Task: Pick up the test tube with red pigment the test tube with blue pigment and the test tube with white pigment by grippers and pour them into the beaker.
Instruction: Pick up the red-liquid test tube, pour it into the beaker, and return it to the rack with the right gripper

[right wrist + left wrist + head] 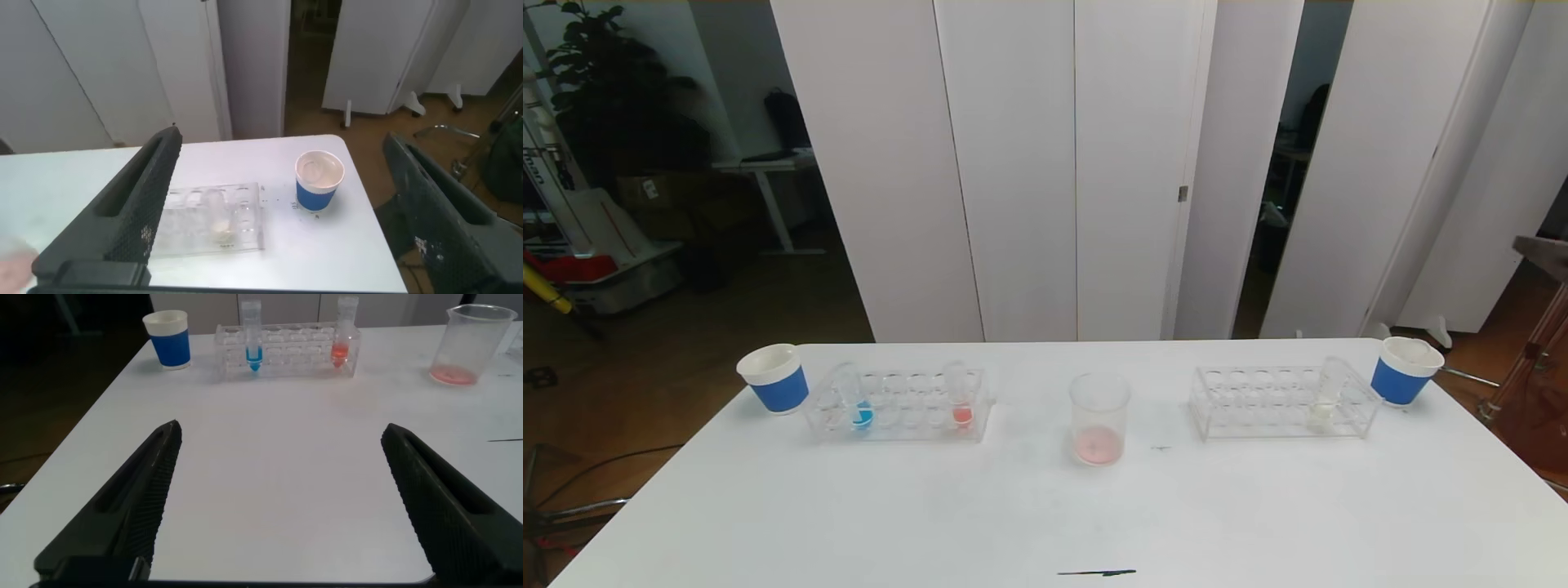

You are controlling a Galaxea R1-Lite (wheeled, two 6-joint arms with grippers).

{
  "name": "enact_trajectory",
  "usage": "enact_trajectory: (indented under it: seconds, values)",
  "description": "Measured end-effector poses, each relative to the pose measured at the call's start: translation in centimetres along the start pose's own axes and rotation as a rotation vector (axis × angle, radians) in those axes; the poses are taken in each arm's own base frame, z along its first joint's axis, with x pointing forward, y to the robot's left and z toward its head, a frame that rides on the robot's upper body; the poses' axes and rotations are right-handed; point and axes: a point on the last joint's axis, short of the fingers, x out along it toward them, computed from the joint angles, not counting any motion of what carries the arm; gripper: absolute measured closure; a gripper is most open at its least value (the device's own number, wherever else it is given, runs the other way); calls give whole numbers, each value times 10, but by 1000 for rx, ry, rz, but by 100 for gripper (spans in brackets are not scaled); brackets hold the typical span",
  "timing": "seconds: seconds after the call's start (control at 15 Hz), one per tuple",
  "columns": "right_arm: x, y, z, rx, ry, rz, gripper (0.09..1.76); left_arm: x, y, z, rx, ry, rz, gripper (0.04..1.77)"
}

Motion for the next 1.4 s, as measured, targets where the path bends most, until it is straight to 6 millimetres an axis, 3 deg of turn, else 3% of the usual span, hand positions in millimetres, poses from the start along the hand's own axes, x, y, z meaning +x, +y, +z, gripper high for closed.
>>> enact_trajectory:
  seconds: [0.13, 0.33, 0.6, 0.73, 0.93, 1.27, 1.4]
  values:
    - [-54, 13, 7, -26, -43, 55, 10, 0, 0, 0, 0, 0, 0, 6]
    - [-128, 26, 2, -55, -120, 126, 10, 0, 0, 0, 0, 0, 0, 6]
    - [-195, 29, -38, -57, -161, 180, 10, 0, 0, 0, 0, 0, 0, 6]
    - [-213, 27, -72, -55, -170, 202, 10, 0, 0, 0, 0, 0, 0, 6]
    - [-224, 24, -119, -54, -166, 237, 10, 0, 0, 0, 0, 0, 0, 6]
    - [-218, 20, -185, -54, -86, 247, 10, 0, 0, 0, 0, 0, 0, 6]
    - [-217, 19, -202, -52, -56, 232, 10, 0, 0, 0, 0, 0, 0, 6]
